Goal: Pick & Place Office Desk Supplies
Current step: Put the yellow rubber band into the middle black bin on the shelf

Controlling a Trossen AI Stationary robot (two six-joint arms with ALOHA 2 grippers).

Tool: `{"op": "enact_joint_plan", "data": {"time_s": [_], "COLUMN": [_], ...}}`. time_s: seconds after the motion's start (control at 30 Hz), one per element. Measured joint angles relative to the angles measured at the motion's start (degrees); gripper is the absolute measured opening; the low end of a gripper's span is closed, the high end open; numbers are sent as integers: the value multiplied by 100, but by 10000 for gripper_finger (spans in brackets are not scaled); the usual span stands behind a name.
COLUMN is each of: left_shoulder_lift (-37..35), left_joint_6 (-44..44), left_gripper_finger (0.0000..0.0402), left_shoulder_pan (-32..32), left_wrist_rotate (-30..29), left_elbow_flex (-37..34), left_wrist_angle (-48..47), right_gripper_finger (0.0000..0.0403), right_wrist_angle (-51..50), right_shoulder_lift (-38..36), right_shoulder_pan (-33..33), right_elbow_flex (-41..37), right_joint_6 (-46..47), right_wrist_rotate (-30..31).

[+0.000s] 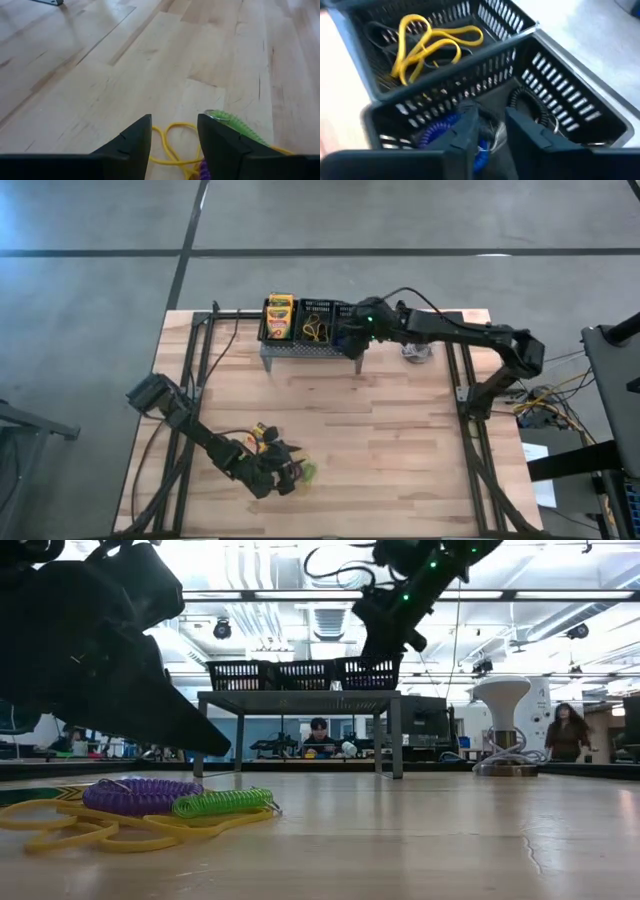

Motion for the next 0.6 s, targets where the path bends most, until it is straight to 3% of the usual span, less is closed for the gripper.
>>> {"op": "enact_joint_plan", "data": {"time_s": [0.27, 0.43, 0.6], "left_shoulder_lift": [-2, -131, -768], "left_joint_6": [-2, -44, -701], "left_gripper_finger": [163, 163, 163], "left_shoulder_pan": [-26, -75, -195], "left_wrist_rotate": [155, 172, -151], "left_elbow_flex": [4, 19, 18], "left_wrist_angle": [-31, -332, -1377], "right_gripper_finger": [178, 180, 169], "right_wrist_angle": [-247, -175, -15], "right_shoulder_lift": [157, 5, -33], "right_shoulder_pan": [315, 1127, 2255], "right_elbow_flex": [759, 841, 468], "right_joint_6": [-212, -518, -418], "right_wrist_rotate": [740, 977, 1012]}}
